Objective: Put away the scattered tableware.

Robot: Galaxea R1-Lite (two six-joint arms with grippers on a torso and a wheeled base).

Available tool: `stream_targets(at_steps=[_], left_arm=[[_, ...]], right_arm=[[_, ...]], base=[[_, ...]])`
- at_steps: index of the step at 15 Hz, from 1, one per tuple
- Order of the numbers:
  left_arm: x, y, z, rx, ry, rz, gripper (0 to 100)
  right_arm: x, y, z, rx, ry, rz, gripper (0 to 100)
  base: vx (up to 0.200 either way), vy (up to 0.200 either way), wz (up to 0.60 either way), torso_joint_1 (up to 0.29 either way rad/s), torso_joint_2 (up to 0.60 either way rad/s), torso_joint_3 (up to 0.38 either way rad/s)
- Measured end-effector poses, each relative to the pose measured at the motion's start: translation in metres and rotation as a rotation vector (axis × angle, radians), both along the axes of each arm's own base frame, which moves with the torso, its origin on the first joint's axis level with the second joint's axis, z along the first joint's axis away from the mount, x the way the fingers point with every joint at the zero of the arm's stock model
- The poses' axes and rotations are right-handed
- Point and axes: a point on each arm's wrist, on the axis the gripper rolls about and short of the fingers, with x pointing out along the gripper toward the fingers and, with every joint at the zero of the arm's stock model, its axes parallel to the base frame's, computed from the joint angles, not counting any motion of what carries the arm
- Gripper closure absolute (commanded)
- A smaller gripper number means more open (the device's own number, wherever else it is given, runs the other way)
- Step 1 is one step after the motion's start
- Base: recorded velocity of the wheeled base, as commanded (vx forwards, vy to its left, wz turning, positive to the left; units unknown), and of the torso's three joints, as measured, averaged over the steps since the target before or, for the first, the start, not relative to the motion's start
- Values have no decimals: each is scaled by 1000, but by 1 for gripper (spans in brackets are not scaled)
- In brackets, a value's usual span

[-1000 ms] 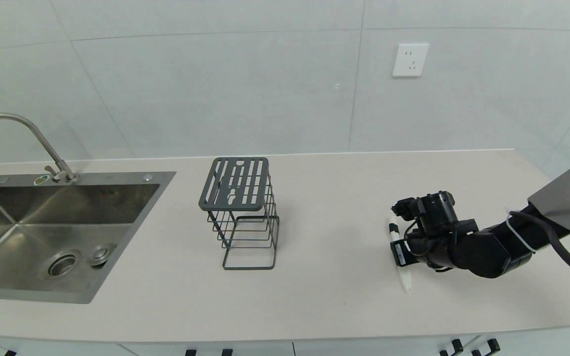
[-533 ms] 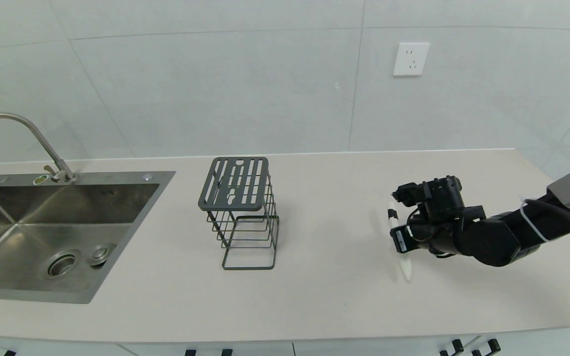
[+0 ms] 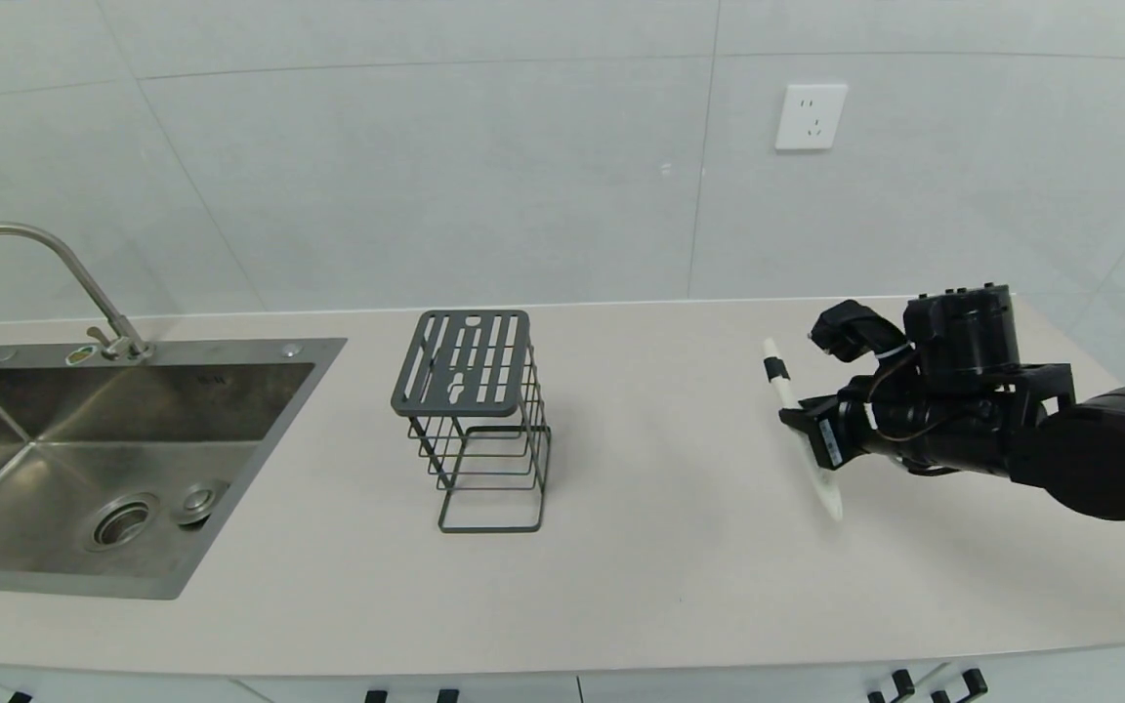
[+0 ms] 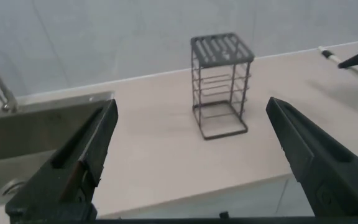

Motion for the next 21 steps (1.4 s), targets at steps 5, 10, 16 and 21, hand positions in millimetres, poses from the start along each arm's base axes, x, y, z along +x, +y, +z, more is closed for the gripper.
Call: stream_targets(at_steps=[5,10,16,21], left_arm=[[47,-6,72,35,-52,-235,0],[123,-28,73,264,-37,-648,0],[208,-49,56,442,-115,-881,0],[253,-73,54,415,-118,-976,0]], right_arm=[[-21,-4,19,19,-96,80,100],[-36,-7,14,55,-264,229,100],[-46,-7,35,78,-469,423,100],[-56,-7,53,84,-634,604,100]], base=[[0,0,0,0,0,0],[0,0,0,0,0,0],[0,0,0,0,0,0],[0,0,0,0,0,0]])
